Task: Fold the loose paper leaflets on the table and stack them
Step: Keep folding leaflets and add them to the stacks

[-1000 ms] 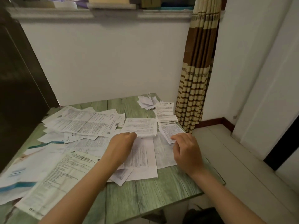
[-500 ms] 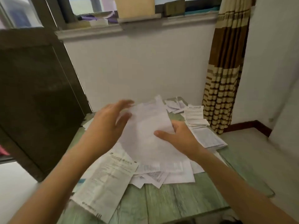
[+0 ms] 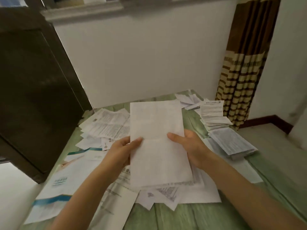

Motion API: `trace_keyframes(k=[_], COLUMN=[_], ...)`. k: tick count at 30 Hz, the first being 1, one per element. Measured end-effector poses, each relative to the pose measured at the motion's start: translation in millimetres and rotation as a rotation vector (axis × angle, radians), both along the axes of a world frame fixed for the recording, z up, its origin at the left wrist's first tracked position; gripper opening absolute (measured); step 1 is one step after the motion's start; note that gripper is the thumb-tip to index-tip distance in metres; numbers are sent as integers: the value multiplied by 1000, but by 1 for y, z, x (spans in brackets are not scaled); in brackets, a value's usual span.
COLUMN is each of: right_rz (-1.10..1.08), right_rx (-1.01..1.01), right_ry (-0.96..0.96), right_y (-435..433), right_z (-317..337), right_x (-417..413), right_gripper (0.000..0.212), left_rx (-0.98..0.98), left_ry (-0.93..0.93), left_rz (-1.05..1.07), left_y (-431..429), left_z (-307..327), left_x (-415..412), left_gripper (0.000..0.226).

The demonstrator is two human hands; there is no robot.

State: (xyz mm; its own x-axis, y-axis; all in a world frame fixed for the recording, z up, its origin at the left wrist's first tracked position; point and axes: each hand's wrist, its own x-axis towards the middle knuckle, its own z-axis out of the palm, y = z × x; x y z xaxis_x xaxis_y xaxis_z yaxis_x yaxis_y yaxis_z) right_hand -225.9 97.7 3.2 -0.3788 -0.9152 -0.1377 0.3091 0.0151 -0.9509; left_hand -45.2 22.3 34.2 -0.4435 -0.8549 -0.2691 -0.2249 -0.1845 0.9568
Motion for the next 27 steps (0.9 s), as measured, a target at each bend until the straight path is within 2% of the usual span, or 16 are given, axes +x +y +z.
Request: trace_keyframes(k=[7, 9, 13, 16, 18, 21, 23, 25, 27], right_rz=[123, 130, 192, 345, 358, 323, 405, 527, 569], right_rx=[70, 59, 57, 91, 76, 21, 87, 175, 179], right_ry=[11, 10, 75, 132, 108, 125, 257, 397, 424], right_y=[-3, -2, -2, 9, 13, 12, 9, 8, 10], right_z=[-14, -12, -6, 7, 14, 15, 9, 6, 5], right_x=[-20, -23, -23, -30, -38, -35, -26, -17, -10], right_gripper=[20, 21, 34, 46, 48, 26, 33, 37, 31], left_rx=[42, 85, 106, 113, 75, 29, 32, 24, 36], left_ry=[75, 152, 269, 281, 257, 251, 262, 254, 284], left_rz=[58, 42, 33, 15, -6, -87, -153, -184, -176], left_y=[-12, -12, -14, -17, -23, -28, -25, -21, -20], left_z=[-28, -31, -33, -29, -26, -24, -24, -27, -30], left_x=[-15, -13, -5, 1, 5, 7, 6, 3, 3], left_gripper=[14, 19, 33, 43, 50, 32, 24, 25, 27])
